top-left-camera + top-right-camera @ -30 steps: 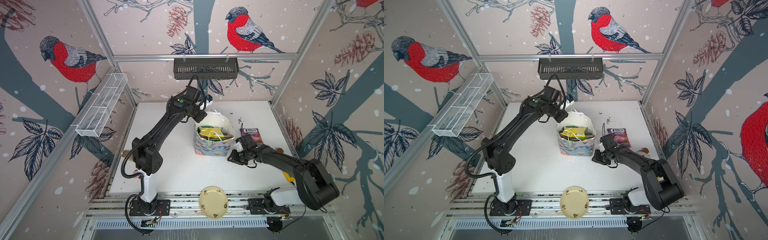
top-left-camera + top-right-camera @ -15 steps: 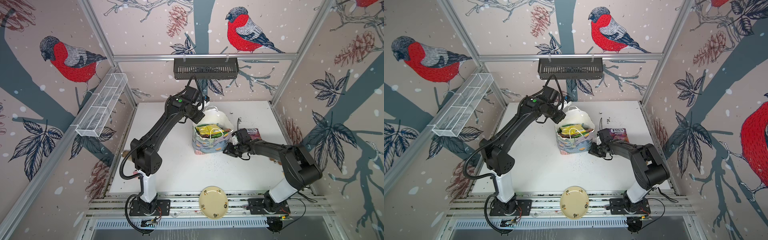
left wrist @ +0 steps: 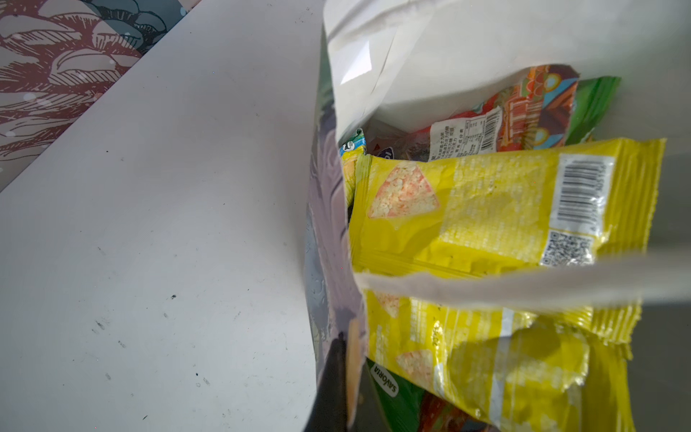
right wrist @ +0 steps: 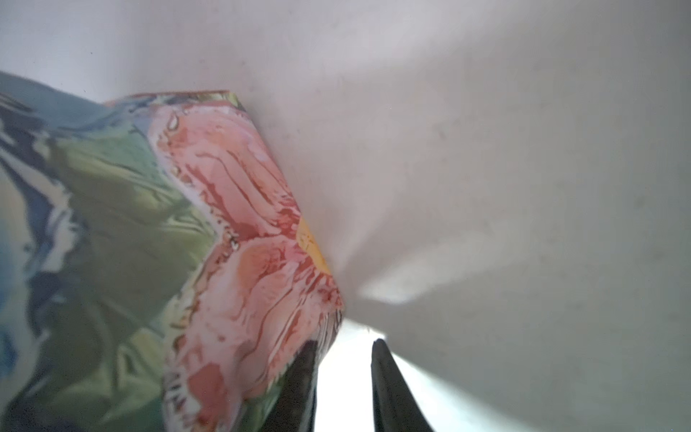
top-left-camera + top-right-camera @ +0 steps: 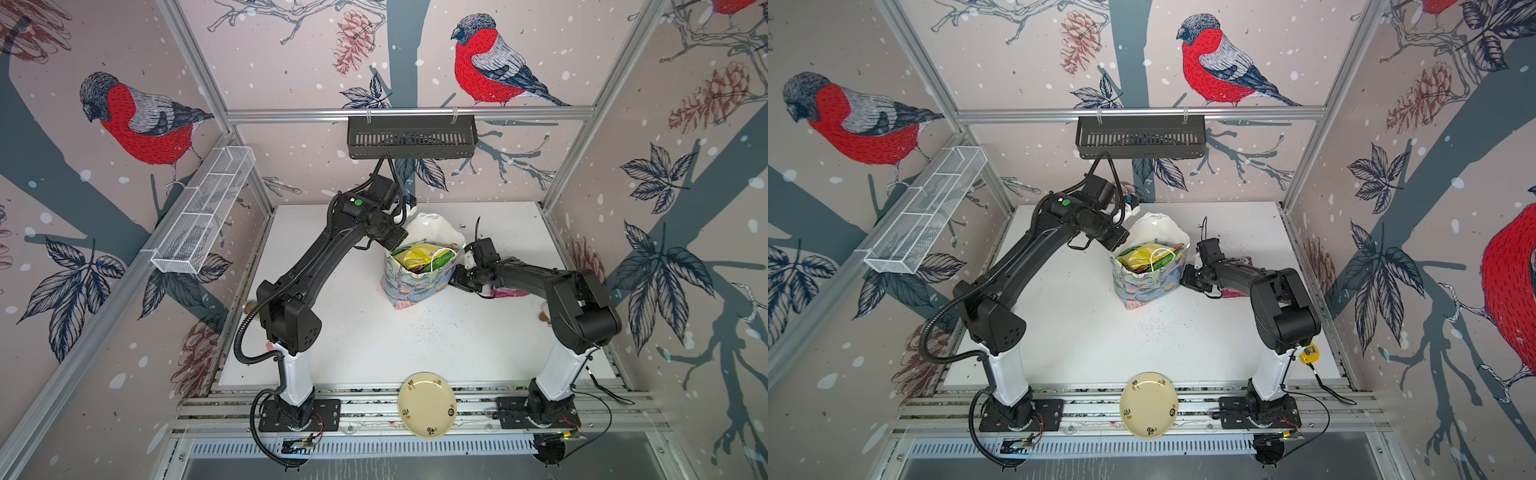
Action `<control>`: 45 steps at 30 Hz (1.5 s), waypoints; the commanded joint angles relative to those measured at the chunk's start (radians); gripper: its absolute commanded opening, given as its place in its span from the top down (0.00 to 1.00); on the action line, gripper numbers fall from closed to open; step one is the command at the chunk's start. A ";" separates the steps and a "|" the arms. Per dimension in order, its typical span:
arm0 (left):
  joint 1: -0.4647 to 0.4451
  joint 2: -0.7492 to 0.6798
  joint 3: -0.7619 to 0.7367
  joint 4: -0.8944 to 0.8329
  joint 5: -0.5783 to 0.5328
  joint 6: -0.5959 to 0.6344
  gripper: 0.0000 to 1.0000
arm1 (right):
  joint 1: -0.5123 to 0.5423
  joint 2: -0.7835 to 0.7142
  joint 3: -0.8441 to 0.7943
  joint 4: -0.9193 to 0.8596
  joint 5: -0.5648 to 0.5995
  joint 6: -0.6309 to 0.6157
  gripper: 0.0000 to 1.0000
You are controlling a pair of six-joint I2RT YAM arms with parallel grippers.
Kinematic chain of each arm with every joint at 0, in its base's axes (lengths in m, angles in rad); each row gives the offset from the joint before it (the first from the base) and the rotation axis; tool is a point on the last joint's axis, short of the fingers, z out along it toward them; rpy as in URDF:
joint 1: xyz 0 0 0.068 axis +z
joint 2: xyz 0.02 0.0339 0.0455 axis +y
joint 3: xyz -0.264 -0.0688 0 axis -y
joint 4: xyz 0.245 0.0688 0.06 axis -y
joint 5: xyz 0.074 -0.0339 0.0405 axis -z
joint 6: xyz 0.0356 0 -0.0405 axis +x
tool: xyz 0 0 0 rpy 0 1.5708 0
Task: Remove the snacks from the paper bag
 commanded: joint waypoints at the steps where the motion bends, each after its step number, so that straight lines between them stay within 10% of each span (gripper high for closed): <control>1: -0.004 -0.015 0.014 -0.004 0.035 -0.027 1.00 | -0.008 0.038 0.064 -0.005 0.014 -0.044 0.73; 15: -0.007 0.013 0.061 0.000 0.039 -0.054 1.00 | -0.011 0.188 0.315 -0.092 0.037 -0.118 0.73; 31: -0.004 0.059 0.160 0.048 0.081 -0.032 0.97 | -0.049 -0.296 0.192 -0.195 0.249 -0.169 0.66; 45: -0.008 0.049 0.141 0.101 -0.054 -0.036 0.79 | 0.040 -0.517 0.313 -0.232 0.079 -0.305 0.64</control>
